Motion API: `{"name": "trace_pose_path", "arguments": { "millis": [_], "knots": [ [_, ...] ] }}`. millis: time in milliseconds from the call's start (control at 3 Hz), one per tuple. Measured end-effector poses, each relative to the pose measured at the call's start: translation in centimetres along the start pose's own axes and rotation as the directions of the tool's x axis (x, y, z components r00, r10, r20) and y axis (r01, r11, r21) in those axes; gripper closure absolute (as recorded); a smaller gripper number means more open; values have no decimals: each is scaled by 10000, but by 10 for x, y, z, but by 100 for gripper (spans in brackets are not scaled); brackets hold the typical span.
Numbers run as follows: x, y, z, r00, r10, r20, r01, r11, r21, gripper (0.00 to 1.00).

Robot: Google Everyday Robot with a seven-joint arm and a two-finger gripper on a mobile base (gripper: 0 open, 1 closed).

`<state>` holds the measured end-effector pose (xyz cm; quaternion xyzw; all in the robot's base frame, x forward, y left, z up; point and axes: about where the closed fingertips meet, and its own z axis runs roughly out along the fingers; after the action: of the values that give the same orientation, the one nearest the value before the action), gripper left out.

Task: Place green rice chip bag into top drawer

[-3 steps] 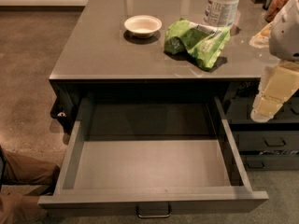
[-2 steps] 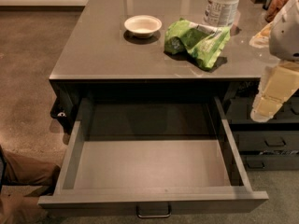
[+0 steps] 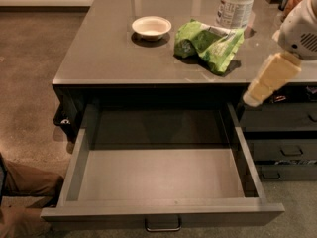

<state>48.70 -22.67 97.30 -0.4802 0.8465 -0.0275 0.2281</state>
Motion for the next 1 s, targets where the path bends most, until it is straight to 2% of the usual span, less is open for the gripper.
{"name": "trace_pose_path", "arguments": {
  "millis": [333, 667, 1000],
  "knots": [
    [-10, -42, 27, 9840, 1614, 748, -1670, 9830, 757, 0],
    [-20, -91, 52, 9540, 2540, 1593, -2797, 9454, 1676, 0],
    [-28, -98, 50, 9471, 2561, 1933, -2917, 9381, 1868, 0]
  ]
}}
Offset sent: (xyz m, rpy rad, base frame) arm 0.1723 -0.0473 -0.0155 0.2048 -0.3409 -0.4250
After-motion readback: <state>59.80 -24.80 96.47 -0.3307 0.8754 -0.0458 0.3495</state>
